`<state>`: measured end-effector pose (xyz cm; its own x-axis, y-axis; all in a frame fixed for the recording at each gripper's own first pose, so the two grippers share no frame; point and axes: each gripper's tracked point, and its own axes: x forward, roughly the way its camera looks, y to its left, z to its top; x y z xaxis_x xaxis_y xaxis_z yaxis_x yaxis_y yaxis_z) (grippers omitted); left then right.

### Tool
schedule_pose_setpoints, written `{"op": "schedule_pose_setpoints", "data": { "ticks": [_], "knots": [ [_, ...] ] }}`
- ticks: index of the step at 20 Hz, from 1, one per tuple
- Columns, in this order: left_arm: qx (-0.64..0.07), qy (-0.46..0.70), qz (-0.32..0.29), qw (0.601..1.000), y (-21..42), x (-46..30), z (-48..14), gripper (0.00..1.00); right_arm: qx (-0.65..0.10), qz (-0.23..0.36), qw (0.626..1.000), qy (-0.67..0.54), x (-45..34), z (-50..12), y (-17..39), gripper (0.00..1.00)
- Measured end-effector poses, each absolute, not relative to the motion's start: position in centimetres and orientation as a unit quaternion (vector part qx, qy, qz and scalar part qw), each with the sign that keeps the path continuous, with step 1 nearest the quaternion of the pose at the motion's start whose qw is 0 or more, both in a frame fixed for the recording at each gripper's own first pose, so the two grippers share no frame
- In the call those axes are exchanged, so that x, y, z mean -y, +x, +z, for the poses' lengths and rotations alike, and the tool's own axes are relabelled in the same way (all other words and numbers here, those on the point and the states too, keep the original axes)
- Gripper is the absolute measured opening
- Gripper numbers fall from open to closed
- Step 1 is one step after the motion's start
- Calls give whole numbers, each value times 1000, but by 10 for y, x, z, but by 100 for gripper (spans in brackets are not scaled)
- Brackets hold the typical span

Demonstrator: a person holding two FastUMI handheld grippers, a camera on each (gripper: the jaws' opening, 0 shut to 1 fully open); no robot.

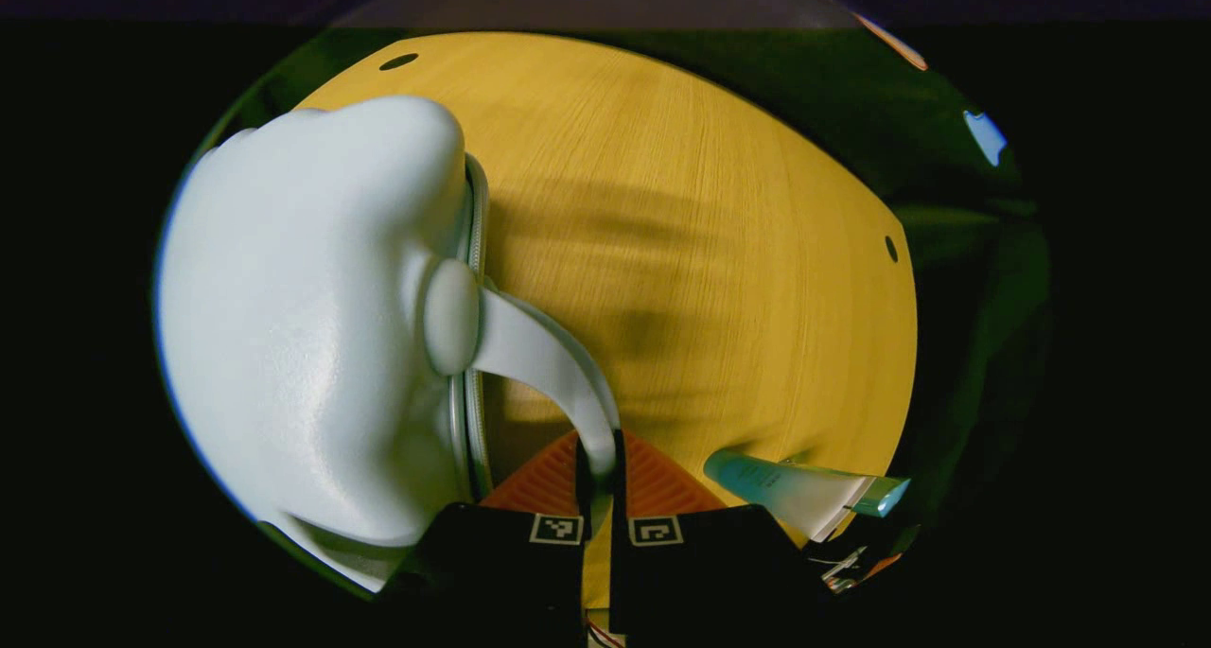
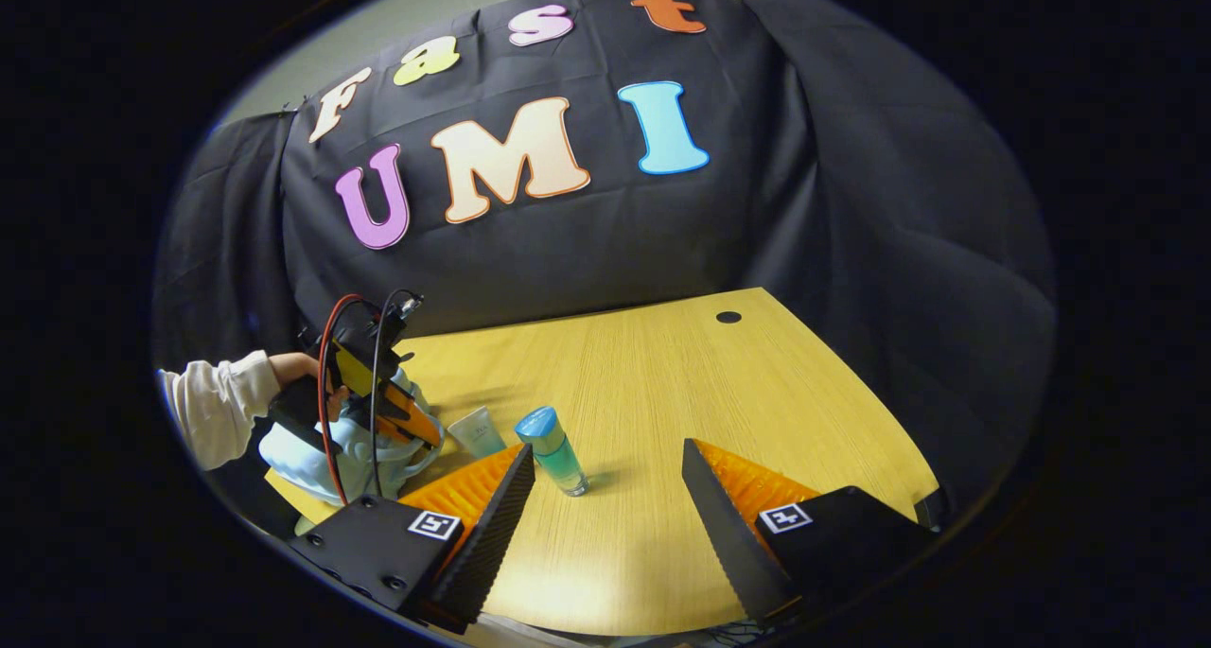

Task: First open the suitcase, pack the skin care products into it, and then close the suitcase.

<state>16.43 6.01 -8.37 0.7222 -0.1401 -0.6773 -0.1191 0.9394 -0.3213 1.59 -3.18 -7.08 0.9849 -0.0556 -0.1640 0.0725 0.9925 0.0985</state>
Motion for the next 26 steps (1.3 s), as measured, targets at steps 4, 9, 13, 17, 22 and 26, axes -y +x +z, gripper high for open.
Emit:
{"op": "schedule_pose_setpoints", "data": {
  "ticks": [4, 9, 13, 17, 22, 26],
  "knots": [
    [-356, -207, -16, 911, 156, -56, -67, 4, -82, -20, 995, 46, 21, -71, 21, 95],
    [-316, -235, -42, 918, 133, -56, -18, 4, -78, -1, 996, 32, 6, -65, 26, 98],
    [-266, -241, -52, 932, 104, -72, 35, 4, -77, 18, 996, 29, -8, -66, 30, 98],
    [-214, -239, -42, 946, 70, -103, 84, 4, -81, 47, 995, 30, -27, -66, 35, 98],
    [-160, -259, -6, 952, 21, -165, 130, 4, -77, 71, 994, 28, -40, -57, 40, 98],
    [-130, -237, 55, 961, -10, -231, 149, 3, -71, 77, 994, 36, -40, -52, 41, 98]
  ]
}}
